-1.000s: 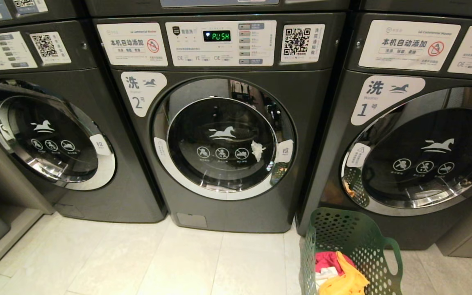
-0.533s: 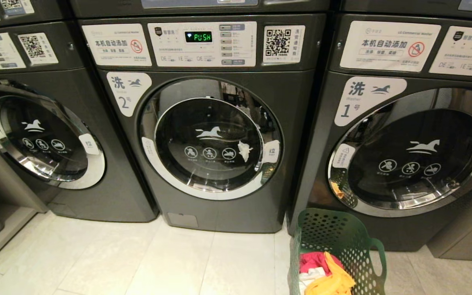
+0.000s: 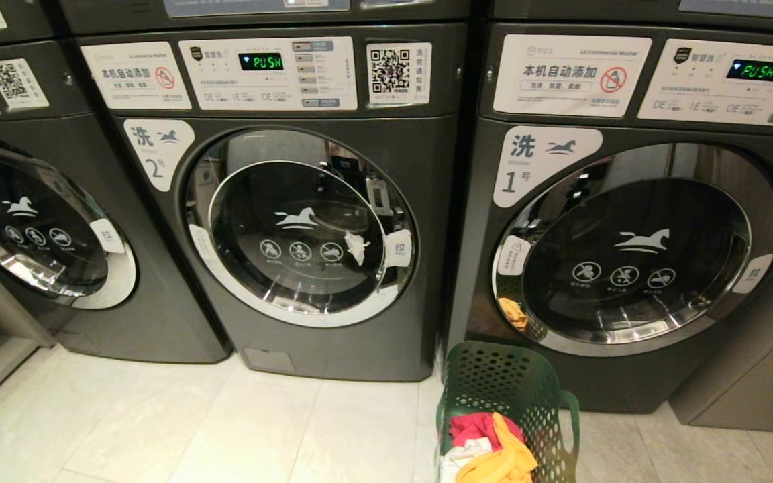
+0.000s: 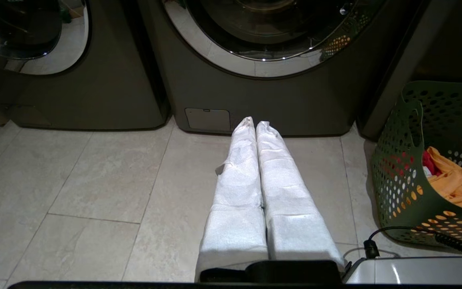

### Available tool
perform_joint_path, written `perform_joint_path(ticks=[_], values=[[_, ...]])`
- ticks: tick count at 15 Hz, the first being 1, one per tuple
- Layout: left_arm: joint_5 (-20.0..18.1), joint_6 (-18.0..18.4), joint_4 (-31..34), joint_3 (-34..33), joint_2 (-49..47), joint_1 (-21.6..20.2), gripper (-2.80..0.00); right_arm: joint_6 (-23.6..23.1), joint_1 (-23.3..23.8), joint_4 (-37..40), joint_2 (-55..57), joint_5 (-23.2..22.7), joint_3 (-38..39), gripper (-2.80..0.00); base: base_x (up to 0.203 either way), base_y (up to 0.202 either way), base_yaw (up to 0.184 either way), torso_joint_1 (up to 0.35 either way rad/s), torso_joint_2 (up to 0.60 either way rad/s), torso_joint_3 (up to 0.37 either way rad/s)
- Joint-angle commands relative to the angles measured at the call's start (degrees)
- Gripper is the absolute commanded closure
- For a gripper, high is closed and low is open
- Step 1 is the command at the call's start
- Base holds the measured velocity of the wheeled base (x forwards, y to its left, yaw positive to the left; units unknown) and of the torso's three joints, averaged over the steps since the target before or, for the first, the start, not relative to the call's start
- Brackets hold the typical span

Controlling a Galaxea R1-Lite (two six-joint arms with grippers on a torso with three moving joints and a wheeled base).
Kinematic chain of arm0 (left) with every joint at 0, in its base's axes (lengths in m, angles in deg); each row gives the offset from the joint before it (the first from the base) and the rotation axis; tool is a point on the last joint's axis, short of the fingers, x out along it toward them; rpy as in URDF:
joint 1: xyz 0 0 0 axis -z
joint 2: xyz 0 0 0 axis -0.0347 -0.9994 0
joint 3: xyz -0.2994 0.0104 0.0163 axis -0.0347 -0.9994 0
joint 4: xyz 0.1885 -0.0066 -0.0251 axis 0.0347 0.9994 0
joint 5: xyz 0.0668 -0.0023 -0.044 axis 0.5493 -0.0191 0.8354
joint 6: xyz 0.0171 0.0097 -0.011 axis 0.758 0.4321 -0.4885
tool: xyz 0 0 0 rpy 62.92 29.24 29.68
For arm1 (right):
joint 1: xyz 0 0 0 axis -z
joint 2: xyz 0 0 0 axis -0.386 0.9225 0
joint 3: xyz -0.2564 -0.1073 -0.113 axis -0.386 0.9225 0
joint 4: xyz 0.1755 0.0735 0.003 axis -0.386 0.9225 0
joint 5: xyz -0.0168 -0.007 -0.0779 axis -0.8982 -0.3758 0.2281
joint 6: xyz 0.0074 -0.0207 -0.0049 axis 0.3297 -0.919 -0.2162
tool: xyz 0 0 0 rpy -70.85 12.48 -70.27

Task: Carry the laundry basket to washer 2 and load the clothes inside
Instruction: Open the lid of the washing machine

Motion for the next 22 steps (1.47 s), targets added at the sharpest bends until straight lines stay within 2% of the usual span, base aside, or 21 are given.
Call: perform_joint_path(ticks=[1, 10, 18, 22], values=[[0.0, 0.1, 0.0, 0.0, -0.1, 0.0, 0.00, -0.1, 0.0, 0.0, 0.1, 0.0, 0.0, 0.00, 0.000, -0.193, 0.002, 0.007, 0.00, 0.002], [0.1, -0.3, 0.0, 0.0, -0.1, 0.0, 0.00, 0.0, 0.0, 0.0, 0.1, 0.0, 0.0, 0.00, 0.000, -0.188, 0.001, 0.002, 0.00, 0.002], [0.0, -0.1, 0.0, 0.0, -0.1, 0.0, 0.00, 0.0, 0.0, 0.0, 0.1, -0.1, 0.0, 0.00, 0.000, -0.010, 0.001, 0.001, 0.00, 0.000], [0.0, -0.1, 0.0, 0.0, -0.1, 0.0, 0.00, 0.0, 0.0, 0.0, 0.1, -0.1, 0.0, 0.00, -0.005, 0.008, -0.141, 0.002, 0.00, 0.003]])
